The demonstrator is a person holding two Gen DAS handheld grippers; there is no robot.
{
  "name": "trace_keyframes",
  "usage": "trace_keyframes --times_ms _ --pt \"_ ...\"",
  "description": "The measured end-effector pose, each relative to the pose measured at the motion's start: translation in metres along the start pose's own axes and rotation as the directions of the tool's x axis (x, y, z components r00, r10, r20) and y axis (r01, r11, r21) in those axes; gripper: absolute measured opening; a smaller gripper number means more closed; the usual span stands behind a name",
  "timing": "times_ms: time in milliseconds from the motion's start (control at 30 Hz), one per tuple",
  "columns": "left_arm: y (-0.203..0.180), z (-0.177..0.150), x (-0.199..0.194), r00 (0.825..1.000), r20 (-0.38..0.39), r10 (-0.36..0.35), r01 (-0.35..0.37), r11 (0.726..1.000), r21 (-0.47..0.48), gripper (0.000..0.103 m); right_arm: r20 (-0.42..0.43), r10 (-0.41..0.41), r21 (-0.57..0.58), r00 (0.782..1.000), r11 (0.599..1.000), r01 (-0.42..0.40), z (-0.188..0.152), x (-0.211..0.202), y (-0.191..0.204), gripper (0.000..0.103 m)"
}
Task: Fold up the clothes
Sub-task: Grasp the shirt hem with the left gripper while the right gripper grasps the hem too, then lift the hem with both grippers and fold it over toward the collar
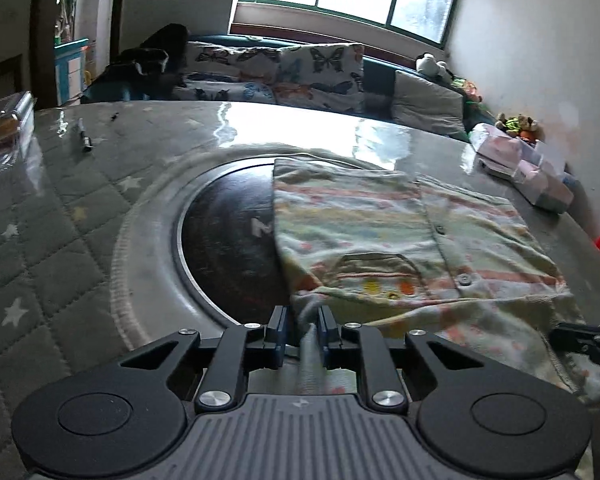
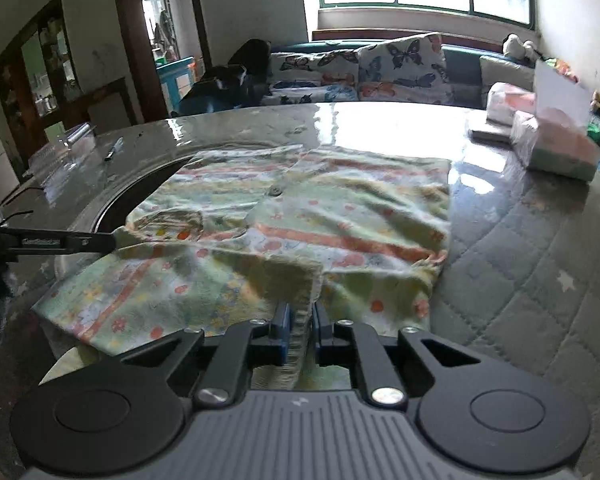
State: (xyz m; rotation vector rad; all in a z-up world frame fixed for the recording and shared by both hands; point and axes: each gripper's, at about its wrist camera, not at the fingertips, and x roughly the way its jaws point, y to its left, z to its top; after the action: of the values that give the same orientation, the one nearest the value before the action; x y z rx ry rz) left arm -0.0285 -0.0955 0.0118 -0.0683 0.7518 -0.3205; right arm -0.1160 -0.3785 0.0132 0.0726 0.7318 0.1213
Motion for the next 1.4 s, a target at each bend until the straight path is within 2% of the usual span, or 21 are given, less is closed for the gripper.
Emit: trace_keyframes --times_ms 200,367,500,667,800,967,1033,1133,1233,1267,1300,1400 --pt "-0.013 0.006 -0.008 0.999 0.026 -0.039 0.037 0.998 0.043 0.019 0.044 0.024 -0.041 0.999 0.999 -0.022 0.010 -0.007 0.003 0.012" --pt "-0.009 0.004 0.012 1.000 -0.012 0.001 -0.001 0.999 0.045 0.021 0.005 0.051 -0.079 0.999 0.996 -0.051 0.011 0.011 0.009 0.012" --pt "-0.006 0.003 0.003 1.000 -0.009 0.007 -0.007 0.999 0.044 0.021 -0.010 0.062 -0.095 0.998 0.993 -0.063 0.008 0.010 0.010 0.013" --pt "-0.023 -0.003 -0.023 0.997 -0.007 -0.072 0.072 0.995 0.071 0.021 -0.021 0.097 -0.143 0.995 0.985 -0.099 0.001 -0.007 0.020 0.019" --pt "-0.049 -0.015 -0.041 0.987 -0.014 -0.163 0.163 0.976 0.148 0.021 -0.049 0.114 -0.196 0.992 0.973 -0.121 -0.009 -0.015 0.028 0.019" --pt "-0.072 -0.035 -0.043 0.981 -0.067 -0.181 0.192 0.954 0.231 0.021 -0.055 0.095 -0.213 0.994 0.971 -0.105 -0.020 -0.020 0.029 0.020" --pt "-0.077 -0.041 -0.045 0.981 -0.075 -0.178 0.192 0.947 0.258 0.025 -0.054 0.098 -0.208 0.994 0.972 -0.107 -0.022 -0.023 0.029 0.024" --pt "-0.081 -0.047 -0.048 0.985 -0.069 -0.159 0.172 0.939 0.298 0.027 -0.057 0.093 -0.225 0.994 0.969 -0.104 -0.025 -0.024 0.031 0.024" --pt "-0.078 -0.043 -0.055 0.983 -0.078 -0.164 0.179 0.948 0.264 0.028 -0.044 0.095 -0.222 0.994 0.970 -0.103 -0.023 -0.029 0.030 0.025" --pt "-0.076 -0.042 -0.058 0.982 -0.080 -0.173 0.188 0.949 0.252 0.031 -0.040 0.092 -0.225 0.995 0.969 -0.099 -0.022 -0.032 0.029 0.025" --pt "-0.075 -0.041 -0.062 0.980 -0.083 -0.180 0.195 0.950 0.243 0.038 -0.036 0.089 -0.227 0.995 0.969 -0.095 -0.022 -0.035 0.028 0.027" --pt "-0.076 -0.039 -0.073 0.973 -0.105 -0.204 0.222 0.951 0.214 0.051 -0.035 0.077 -0.239 0.996 0.967 -0.083 -0.025 -0.041 0.026 0.037"
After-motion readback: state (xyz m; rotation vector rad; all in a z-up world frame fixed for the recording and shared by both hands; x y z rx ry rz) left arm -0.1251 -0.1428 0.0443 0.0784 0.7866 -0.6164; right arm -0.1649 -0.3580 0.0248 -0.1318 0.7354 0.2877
